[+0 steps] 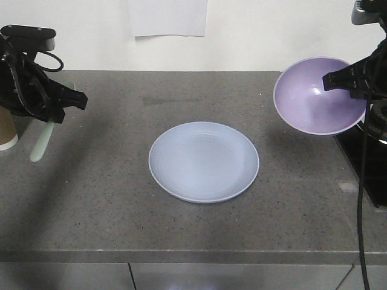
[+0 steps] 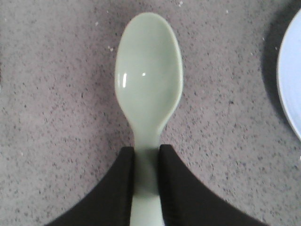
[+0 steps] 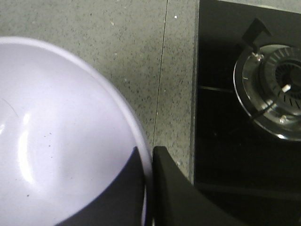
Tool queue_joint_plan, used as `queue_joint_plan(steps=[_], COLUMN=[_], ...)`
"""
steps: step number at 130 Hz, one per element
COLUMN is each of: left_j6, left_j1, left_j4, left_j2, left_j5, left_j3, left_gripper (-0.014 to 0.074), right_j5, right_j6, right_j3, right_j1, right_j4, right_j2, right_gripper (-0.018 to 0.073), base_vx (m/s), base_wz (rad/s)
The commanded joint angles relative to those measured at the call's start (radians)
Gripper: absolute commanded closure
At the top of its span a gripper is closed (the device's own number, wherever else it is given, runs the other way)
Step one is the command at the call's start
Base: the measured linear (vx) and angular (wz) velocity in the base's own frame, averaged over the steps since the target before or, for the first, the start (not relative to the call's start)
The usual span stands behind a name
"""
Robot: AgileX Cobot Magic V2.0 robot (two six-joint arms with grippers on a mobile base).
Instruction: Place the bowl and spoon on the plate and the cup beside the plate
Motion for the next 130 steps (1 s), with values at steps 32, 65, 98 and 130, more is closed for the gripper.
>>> queue_joint_plan(steps=[32,65,98,130], left_j6=[-0.006,-0.006,-0.006,-0.006], left_j1=[-0.003,-0.003,-0.003,-0.003], left_j4=[-0.002,-0.002,-0.002,-0.002], left_j2=[-0.049,-0.049,-0.049,-0.049], left_j5=[-0.036,-0.036,-0.036,-0.036], left_j3=[-0.028,-0.028,-0.028,-0.028], left_gripper=[0.0604,0.0604,0.0604,0.0604], right_j5=[-0.055,-0.055,-0.055,-0.055], right_j6=[-0.002,-0.002,-0.002,-0.002], right_j3=[-0.026,-0.026,-0.026,-0.026], right_j1=[-0.003,-0.003,-0.003,-0.003], right_j4=[-0.011,-0.011,-0.011,-0.011], right_j2=[-0.037,-0.037,-0.037,-0.037], right_gripper=[0.0560,0.0560,0.0560,0.0560], base_vx=[0.13,0.10,0.07,0.05], base_wz=[0.02,0.01,0.03,0.02])
